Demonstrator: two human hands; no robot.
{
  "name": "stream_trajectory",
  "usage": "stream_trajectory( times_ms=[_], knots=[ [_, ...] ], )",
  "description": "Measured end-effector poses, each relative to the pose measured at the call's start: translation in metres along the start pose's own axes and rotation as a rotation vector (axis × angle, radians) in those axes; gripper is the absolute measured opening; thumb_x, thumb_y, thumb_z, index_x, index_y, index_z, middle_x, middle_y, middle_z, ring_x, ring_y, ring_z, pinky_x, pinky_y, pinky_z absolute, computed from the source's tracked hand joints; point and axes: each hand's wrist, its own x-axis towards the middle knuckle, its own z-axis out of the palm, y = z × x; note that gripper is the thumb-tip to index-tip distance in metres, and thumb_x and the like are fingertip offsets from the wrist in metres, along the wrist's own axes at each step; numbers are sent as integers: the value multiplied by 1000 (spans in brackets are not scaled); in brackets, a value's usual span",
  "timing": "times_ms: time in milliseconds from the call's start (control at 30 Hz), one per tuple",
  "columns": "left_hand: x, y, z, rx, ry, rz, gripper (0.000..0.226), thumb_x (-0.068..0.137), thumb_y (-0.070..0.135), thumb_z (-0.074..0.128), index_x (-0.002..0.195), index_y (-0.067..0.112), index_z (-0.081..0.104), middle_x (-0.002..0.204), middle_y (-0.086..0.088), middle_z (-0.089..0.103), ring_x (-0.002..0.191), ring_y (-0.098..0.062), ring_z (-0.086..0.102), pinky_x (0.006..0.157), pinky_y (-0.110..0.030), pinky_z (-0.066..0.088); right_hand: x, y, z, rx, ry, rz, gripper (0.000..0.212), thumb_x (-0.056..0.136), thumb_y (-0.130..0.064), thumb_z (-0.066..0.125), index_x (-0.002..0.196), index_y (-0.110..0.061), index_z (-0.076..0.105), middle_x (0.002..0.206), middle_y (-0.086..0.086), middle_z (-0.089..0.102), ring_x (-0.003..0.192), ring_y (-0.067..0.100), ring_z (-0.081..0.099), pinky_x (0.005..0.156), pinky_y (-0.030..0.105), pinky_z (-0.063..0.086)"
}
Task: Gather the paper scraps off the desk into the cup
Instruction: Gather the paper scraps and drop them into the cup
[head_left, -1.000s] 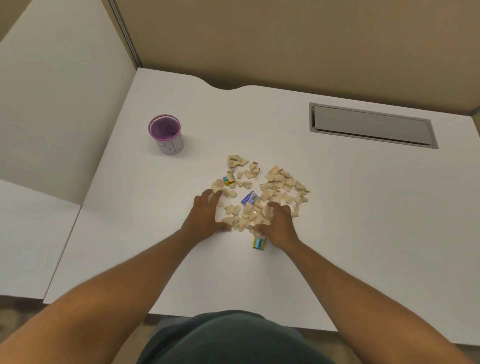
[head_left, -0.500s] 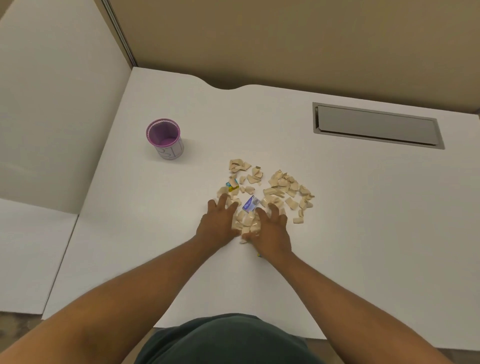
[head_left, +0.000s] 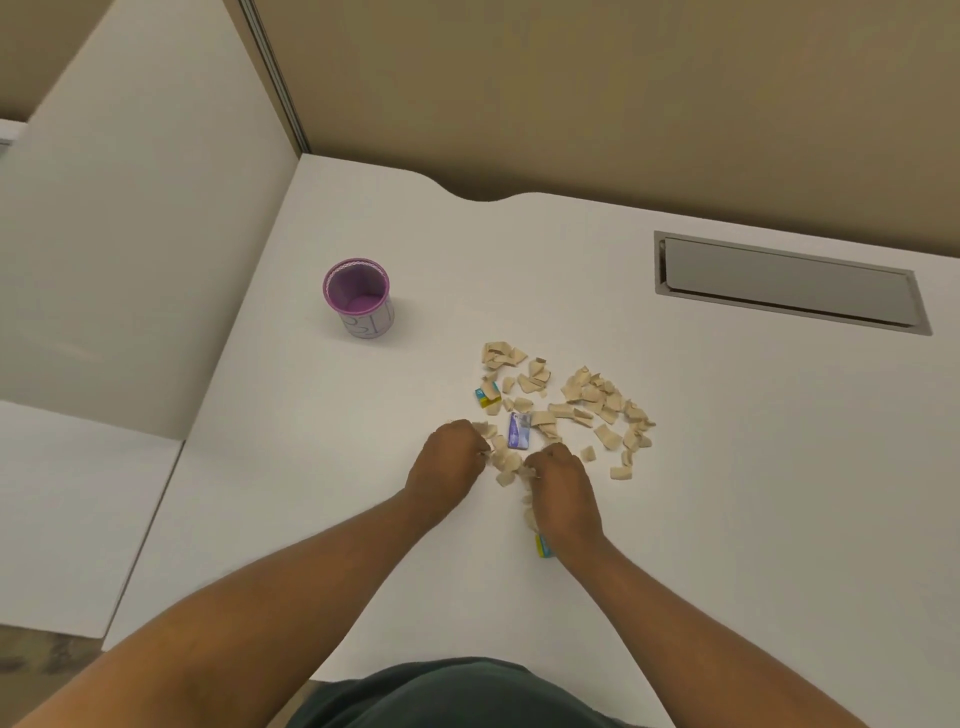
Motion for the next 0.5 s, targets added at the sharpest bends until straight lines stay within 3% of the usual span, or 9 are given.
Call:
stream_trajectory(
  times_ms=[167,300,400,433,500],
  knots=[
    [4,-10,-30,-236,126,-96,20,93,22,70,106,13,83,106,-8,78,99,-26,71,86,-38,57,6,10,0,69,-7,10,23,87,-2,56,97,-17,71,97,-2,61,89,18,62,70,24,46],
    [30,-25,-93,-368,365,-192,16,90,23,73,91,12,84,83,-8,79,73,-20,68,67,-24,46,9,12,1,91,-3,12,25,89,0,57,101,-16,72,98,-3,62,89,17,61,70,21,37],
    [59,-44,-148,-318,493,-248,33,90,22,70,59,12,66,46,-2,49,53,-19,43,54,-26,31,9,11,0,116,-7,-8,28,90,4,55,103,-13,73,102,0,64,94,19,62,75,22,39],
    [70,-50,-162,-277,513,-270,41,89,21,70,52,12,55,43,-1,39,52,-20,39,50,-26,26,9,10,-1,119,-10,-9,29,90,4,55,105,-12,73,104,1,65,95,20,62,76,23,39],
    [90,-59,-184,-214,485,-320,41,85,14,69,52,9,45,47,-4,40,54,-27,41,46,-21,26,9,10,-3,118,-15,-14,30,90,4,54,107,-11,73,106,2,65,97,20,62,78,23,41]
  ],
)
